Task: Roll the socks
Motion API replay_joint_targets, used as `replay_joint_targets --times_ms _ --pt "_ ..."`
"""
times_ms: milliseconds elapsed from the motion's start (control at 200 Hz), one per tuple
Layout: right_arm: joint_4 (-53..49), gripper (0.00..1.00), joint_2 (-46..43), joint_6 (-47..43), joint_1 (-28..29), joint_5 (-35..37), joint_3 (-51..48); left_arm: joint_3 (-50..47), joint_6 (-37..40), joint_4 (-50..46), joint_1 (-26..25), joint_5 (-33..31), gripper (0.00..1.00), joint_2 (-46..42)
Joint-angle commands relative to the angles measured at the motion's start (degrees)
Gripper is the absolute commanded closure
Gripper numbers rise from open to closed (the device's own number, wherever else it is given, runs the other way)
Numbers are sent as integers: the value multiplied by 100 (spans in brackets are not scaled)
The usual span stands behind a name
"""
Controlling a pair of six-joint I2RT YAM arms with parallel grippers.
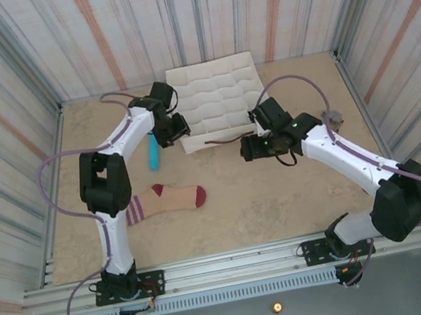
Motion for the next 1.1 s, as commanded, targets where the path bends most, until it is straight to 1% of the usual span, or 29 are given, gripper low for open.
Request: replay_joint_targets --times_ms 0,95,180,281,491,661,827,942,1097 --pt "660 15 20 823 263 -427 -247 -172 37 -244 71 -53 20 -449" --pt "1107 18 247 1262 521 -551 -407 -429 214 -277 99 -2 16 -846" --pt "1565 20 513 1643 775 -596 -520 -653 386 -359 108 40 15 -1165" --pt "1928 24 918 2034 1053 -594 -507 -946 583 -487 151 220 15 -1439" --pt "2509 28 1813 2500 1583 -513 -265 -1724 907 -637 277 300 15 -2064" --pt "2906 33 2403 2882 1858 -558 -186 -2271 1206 -875 530 293 17 -2497" --pt "3360 39 2759 3258 2101 -602 -201 -2771 1330 -921 780 350 18 -2982" --pt "3332 43 2931 3376 2267 -479 -111 -2964 1373 -945 861 367 18 -3187" --pt "3431 50 3094 3627 2388 -401 -159 -3069 1402 -976 912 397 19 -3299"
